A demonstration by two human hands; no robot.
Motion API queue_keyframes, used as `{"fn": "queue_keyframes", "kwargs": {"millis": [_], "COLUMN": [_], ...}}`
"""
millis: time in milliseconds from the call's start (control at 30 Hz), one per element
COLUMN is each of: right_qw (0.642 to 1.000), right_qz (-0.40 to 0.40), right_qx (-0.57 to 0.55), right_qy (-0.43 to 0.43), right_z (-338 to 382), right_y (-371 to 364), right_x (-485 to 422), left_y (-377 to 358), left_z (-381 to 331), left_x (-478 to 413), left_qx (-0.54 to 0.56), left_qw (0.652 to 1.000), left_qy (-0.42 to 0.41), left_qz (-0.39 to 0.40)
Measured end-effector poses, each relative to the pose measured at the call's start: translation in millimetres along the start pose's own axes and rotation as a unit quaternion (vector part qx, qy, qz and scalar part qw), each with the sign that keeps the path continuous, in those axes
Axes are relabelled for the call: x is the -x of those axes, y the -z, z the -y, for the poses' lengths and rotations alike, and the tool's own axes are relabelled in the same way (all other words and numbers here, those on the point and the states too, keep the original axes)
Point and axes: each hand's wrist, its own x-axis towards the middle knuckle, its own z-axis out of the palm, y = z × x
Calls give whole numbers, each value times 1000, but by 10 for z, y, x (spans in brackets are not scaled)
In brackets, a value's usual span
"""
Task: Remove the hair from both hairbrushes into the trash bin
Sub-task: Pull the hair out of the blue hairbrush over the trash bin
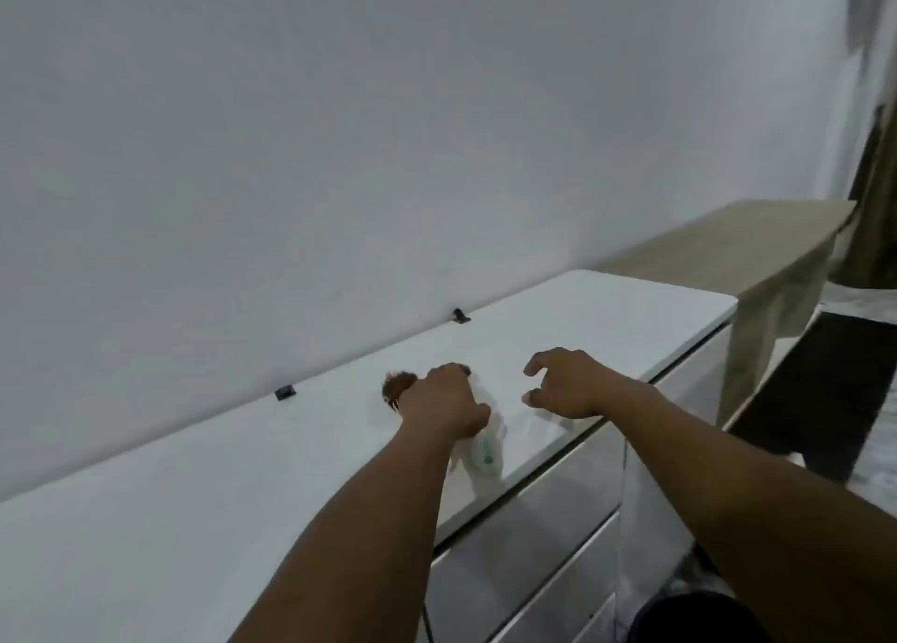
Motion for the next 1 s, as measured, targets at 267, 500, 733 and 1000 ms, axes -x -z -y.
{"fn": "queue_keyframes", "kwargs": {"millis": [267,500,733,1000], "right_qw": [998,996,956,880], "right_qz": [-23,-78,-139,-240], "right_qx": [52,24,-234,-371], "right_qy": [-27,-43,-107,-173], "right_z": [6,-7,-79,-669], "right_y": [357,653,853,661], "right_x": [507,771,1039,1271], "left_y": [-61,173,217,-362], "left_z": [-88,-285,-650,-1219], "left_x": [307,465,641,716], "left_qx": [48,152,243,260], "left_qw": [998,985,956,934], "left_qy": [26,-19,-114,-213], "left_qz": [-30,-78,-121,-123]}}
